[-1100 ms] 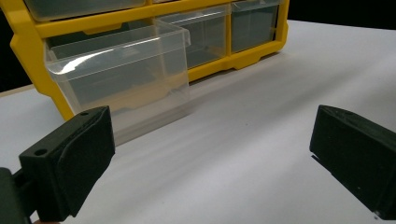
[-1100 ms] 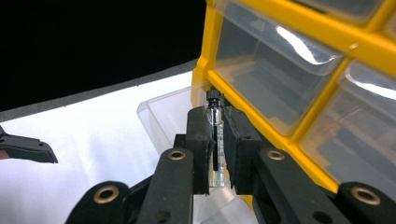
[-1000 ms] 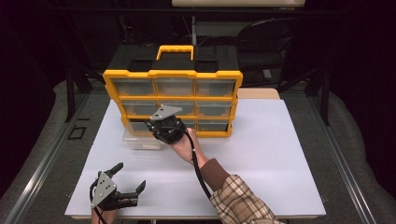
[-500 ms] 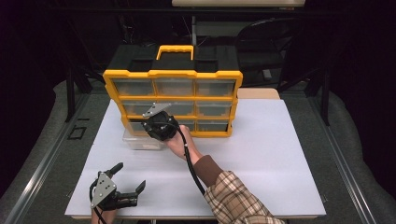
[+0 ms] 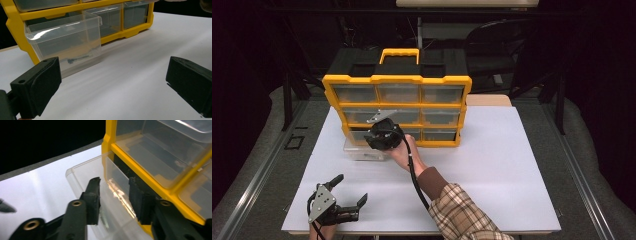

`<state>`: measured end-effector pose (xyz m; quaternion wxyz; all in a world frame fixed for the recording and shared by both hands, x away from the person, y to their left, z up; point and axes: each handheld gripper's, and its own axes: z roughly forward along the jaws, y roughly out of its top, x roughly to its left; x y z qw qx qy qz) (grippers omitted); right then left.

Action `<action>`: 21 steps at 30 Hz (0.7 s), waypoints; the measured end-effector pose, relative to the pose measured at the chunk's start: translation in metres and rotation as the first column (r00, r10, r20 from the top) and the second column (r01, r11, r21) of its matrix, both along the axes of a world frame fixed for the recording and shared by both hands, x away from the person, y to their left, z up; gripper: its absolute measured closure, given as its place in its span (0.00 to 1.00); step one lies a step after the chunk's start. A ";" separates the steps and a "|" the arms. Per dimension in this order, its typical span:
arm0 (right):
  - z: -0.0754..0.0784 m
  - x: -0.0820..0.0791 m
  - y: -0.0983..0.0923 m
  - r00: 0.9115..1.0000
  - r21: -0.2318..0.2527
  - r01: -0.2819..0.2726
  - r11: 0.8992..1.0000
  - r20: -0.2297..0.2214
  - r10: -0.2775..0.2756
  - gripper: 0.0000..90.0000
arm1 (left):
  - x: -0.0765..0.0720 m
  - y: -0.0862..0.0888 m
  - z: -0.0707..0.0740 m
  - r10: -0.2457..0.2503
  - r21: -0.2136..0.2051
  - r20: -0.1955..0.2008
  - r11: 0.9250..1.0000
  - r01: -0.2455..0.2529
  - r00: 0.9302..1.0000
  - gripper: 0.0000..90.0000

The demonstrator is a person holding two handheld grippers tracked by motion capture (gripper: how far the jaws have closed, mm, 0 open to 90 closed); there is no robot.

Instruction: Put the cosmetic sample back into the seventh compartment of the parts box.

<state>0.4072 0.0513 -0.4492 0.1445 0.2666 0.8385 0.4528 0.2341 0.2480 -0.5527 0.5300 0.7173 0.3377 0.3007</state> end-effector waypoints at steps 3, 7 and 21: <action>0.002 -0.003 -0.008 1.000 0.010 -0.006 1.000 0.003 0.006 0.60 | 0.000 0.000 0.000 0.001 -0.002 -0.003 1.000 -0.001 1.000 0.00; 0.004 -0.009 -0.028 1.000 0.023 -0.010 1.000 0.002 0.010 0.48 | 0.001 -0.001 0.000 -0.002 0.005 -0.003 1.000 0.002 1.000 0.00; 0.001 -0.035 -0.086 1.000 0.052 -0.007 0.999 0.009 0.006 0.10 | 0.001 -0.002 -0.001 0.008 0.013 -0.009 1.000 -0.007 1.000 0.00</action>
